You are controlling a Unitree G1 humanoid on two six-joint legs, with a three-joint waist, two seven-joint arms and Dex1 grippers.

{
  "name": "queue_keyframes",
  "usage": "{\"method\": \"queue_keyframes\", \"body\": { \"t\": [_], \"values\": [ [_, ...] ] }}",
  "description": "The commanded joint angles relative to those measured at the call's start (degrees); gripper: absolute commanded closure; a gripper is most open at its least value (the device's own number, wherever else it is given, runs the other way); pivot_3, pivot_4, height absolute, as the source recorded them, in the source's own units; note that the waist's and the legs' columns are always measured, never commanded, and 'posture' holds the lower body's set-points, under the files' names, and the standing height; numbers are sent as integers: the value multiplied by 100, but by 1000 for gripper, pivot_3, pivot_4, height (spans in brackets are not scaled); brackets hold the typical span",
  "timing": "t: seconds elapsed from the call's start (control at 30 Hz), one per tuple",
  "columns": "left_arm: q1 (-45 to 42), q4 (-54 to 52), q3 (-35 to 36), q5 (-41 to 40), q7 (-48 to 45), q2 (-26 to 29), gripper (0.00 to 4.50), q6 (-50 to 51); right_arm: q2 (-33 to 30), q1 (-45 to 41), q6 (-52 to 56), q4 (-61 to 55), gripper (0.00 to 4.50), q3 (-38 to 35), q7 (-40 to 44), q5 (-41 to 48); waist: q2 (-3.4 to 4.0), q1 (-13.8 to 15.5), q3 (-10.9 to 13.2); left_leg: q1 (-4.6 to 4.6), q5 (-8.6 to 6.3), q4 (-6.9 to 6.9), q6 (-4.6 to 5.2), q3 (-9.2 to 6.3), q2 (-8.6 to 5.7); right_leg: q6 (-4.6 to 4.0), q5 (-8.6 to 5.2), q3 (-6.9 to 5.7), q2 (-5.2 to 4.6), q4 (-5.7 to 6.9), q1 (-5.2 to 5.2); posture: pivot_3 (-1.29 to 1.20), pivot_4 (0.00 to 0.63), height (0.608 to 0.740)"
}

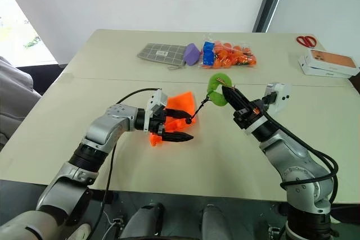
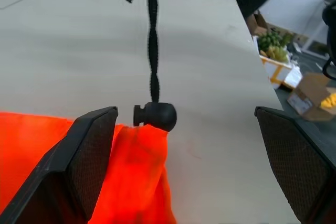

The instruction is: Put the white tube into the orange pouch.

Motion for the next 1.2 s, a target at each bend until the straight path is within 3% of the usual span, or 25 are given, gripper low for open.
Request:
{"method": "queue_keyframes", "body": {
  "t": [0.03,0.1,0.2,0.23,0.8,0.9,1.03,1.07,1.2],
  "values": [
    [32,-294,193,-259,45,29,16,208,-43,-101,-75,-208,4488,32,64,74,0,-4,0,0,0,0,0,0,0,0,0,0,0,0,0,0,150,724],
    [62,-367,233,-369,59,36,16,351,-38,-103,-87,-194,4488,52,71,66,0,-6,0,0,0,0,0,0,0,0,0,0,0,0,-1,0,150,724],
    [74,-411,222,-404,113,69,834,475,-40,-101,-99,-194,4500,67,82,65,0,-3,0,0,0,0,0,0,0,0,0,0,0,0,0,0,150,724],
    [78,-417,195,-365,139,84,1298,459,-40,-101,-103,-195,4500,69,87,63,0,-4,0,0,0,0,0,0,0,0,0,0,0,0,0,0,150,724],
    [52,-388,78,-302,160,91,1298,321,-5,-49,-144,-224,4500,99,118,36,0,-1,0,0,0,0,0,0,0,-1,0,0,0,0,0,0,150,724],
    [76,-402,71,-295,140,112,2129,301,-7,-50,-142,-217,4500,116,136,29,0,-2,0,0,0,0,0,0,0,-1,0,0,0,0,0,0,150,724],
    [94,-411,56,-269,143,131,4147,275,-16,-73,-138,-198,4500,128,152,34,0,-1,0,0,0,0,0,0,0,-1,0,0,0,0,0,0,150,724],
    [95,-409,56,-265,152,128,4479,270,-18,-76,-137,-194,4500,130,155,34,0,-1,0,0,0,0,0,0,0,-1,0,1,0,0,0,0,150,724],
    [115,-397,18,-136,240,143,4479,168,-28,-81,-137,-181,4500,135,164,29,0,-1,0,0,0,0,0,0,0,-1,0,1,0,0,0,0,150,724]
  ]
}}
